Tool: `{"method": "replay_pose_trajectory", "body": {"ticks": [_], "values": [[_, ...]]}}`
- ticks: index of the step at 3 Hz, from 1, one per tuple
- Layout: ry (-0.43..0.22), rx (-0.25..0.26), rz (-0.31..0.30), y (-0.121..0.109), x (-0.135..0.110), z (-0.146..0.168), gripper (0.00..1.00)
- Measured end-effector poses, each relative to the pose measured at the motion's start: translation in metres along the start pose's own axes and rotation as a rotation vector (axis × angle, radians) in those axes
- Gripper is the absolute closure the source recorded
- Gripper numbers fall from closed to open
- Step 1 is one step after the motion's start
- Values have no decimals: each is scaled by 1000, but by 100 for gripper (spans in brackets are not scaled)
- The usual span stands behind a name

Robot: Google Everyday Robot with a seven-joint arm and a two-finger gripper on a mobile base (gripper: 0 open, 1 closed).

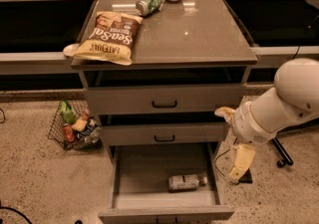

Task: Pick blue plastic bottle from bottom drawer and place on counter

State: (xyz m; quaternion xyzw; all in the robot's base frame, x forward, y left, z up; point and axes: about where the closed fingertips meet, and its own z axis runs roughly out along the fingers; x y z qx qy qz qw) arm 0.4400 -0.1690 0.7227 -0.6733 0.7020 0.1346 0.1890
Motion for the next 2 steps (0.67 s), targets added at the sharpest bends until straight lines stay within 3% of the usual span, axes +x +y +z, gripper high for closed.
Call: {"method": "replay_pose_trajectory", "body": {"ticks": [2], "values": [[-115, 34, -52, -32, 47, 97, 0]]}}
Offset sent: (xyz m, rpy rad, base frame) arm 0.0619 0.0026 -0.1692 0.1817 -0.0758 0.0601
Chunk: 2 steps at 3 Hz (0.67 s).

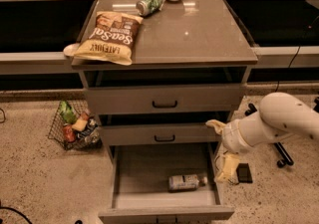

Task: Pick blue plastic bottle from bottom drawer and place on counter

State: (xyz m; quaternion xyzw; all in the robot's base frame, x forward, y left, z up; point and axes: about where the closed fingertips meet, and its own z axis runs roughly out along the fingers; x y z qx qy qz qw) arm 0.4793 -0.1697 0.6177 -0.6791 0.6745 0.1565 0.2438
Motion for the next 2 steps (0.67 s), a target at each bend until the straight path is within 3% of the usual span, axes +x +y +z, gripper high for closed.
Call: {"method": "replay_pose_trajectory", "body": {"ticks": [2], "values": [[-106, -41, 37, -6, 35, 71, 0]]}}
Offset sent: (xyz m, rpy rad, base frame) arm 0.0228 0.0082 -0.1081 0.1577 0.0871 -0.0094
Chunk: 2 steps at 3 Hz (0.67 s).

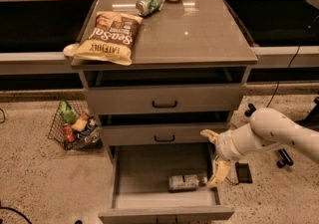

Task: Pick blue plastic bottle from bottom drawer and place on counter

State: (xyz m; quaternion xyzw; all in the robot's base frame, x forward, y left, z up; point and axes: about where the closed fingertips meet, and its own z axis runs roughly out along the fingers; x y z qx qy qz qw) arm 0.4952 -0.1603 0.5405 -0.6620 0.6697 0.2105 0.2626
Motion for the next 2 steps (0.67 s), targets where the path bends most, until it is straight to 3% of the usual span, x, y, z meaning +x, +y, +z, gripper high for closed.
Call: {"method": "replay_pose_trajectory", "body": {"ticks": [1, 2], "values": [[-1, -1, 0, 0, 0, 1, 0], [16, -21, 6, -6, 34, 32, 0]]}}
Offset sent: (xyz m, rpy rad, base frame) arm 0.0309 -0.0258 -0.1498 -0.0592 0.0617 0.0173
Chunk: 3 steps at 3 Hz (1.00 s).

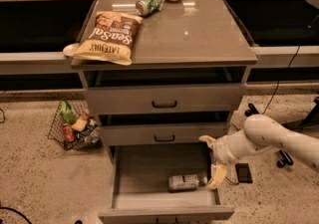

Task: Pick blue plastic bottle from bottom drawer and place on counter

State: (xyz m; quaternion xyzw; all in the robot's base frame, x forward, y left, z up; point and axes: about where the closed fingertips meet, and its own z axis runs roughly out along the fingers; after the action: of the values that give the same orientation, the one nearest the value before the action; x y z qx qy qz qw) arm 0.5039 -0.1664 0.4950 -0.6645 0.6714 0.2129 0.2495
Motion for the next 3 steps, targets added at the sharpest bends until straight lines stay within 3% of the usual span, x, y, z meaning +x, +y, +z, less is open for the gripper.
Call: {"method": "replay_pose_trajectory", "body": {"ticks": [1, 3], "values": [[16, 4, 21, -8, 51, 50, 0], [4, 21, 19, -37, 115, 125, 0]]}}
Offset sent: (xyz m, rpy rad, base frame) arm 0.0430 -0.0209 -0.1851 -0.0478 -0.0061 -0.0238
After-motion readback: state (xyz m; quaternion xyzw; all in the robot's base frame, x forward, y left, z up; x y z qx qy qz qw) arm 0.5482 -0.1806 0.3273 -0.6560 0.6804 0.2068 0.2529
